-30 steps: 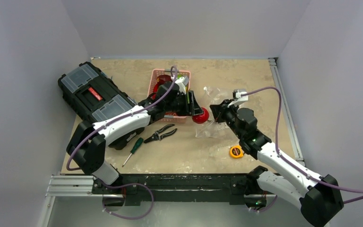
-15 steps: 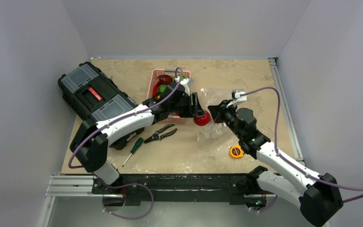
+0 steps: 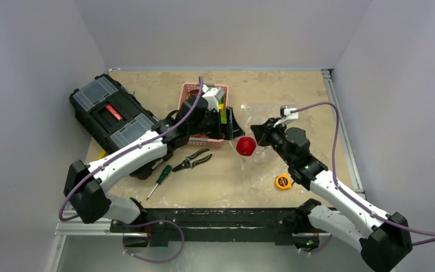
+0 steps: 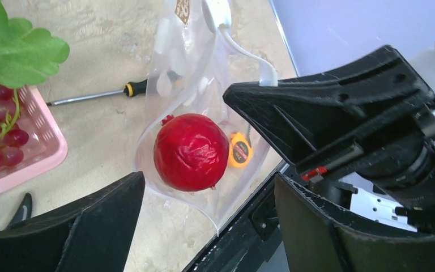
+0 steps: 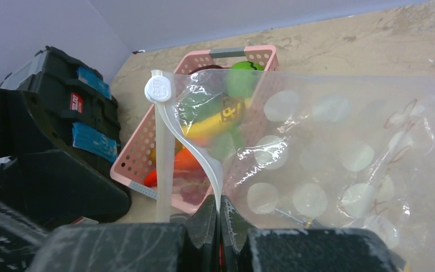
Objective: Place the food in the zip-top bag and seal the zipper
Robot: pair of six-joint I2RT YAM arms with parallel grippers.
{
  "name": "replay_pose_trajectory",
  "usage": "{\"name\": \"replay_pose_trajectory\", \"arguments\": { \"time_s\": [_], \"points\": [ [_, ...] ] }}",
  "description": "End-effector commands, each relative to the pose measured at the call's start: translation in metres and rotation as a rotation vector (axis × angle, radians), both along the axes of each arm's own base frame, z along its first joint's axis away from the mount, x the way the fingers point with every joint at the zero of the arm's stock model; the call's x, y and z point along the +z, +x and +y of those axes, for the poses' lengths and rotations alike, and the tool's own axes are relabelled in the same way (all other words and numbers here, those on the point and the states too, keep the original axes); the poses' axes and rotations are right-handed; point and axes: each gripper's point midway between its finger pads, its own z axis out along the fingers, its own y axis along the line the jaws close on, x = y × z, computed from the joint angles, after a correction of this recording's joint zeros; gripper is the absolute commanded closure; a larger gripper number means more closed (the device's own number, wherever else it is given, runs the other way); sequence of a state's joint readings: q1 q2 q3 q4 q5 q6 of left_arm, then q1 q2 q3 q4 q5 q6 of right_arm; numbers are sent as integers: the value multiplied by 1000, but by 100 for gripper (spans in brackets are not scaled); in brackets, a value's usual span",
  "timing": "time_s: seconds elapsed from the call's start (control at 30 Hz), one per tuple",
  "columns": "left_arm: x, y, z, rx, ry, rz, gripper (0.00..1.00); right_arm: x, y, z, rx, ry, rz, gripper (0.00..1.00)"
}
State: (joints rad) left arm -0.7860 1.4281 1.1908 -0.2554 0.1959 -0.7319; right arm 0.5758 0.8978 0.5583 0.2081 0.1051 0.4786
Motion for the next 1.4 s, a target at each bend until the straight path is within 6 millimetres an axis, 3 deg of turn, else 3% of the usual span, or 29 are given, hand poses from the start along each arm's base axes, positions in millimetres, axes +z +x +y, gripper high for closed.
{"name": "replay_pose_trajectory", "arguments": {
  "time_s": [0.0,0.23,0.37,0.47,0.53,0.8,0.93,1.03,1.2,1.3,1.37],
  "points": [
    [10,-7,8,-29,14,-66,16,52,-1,-1,-5,55,-89,100],
    [0,-7,1,-55,11,-39,17,79,-11,-3,16,84,-115,100],
    [8,-9,-12,-96,-45,-39,40,83,-11,-9,-10,67,-113,100],
    [19,-13,-19,-142,-81,-49,64,77,-9,-24,-83,28,-93,100],
    [29,-18,-24,-176,-110,-50,71,73,-8,-38,-147,-8,-78,100],
    [64,-51,-57,-311,-238,-24,77,103,-23,-71,-232,-72,-149,100],
    [98,-73,-71,-378,-309,-47,79,103,-21,-67,-216,-82,-153,100],
    [122,-75,-62,-353,-339,-104,81,98,-18,-59,-183,-92,-141,100],
    [119,-48,-16,-148,-212,-206,81,96,-19,-71,-231,-121,-147,100],
    [108,-48,-9,-156,-152,-194,79,102,-23,-79,-259,-112,-165,100],
    [102,-55,-19,-213,-160,-142,80,105,-25,-80,-263,-105,-169,100]
  ]
}}
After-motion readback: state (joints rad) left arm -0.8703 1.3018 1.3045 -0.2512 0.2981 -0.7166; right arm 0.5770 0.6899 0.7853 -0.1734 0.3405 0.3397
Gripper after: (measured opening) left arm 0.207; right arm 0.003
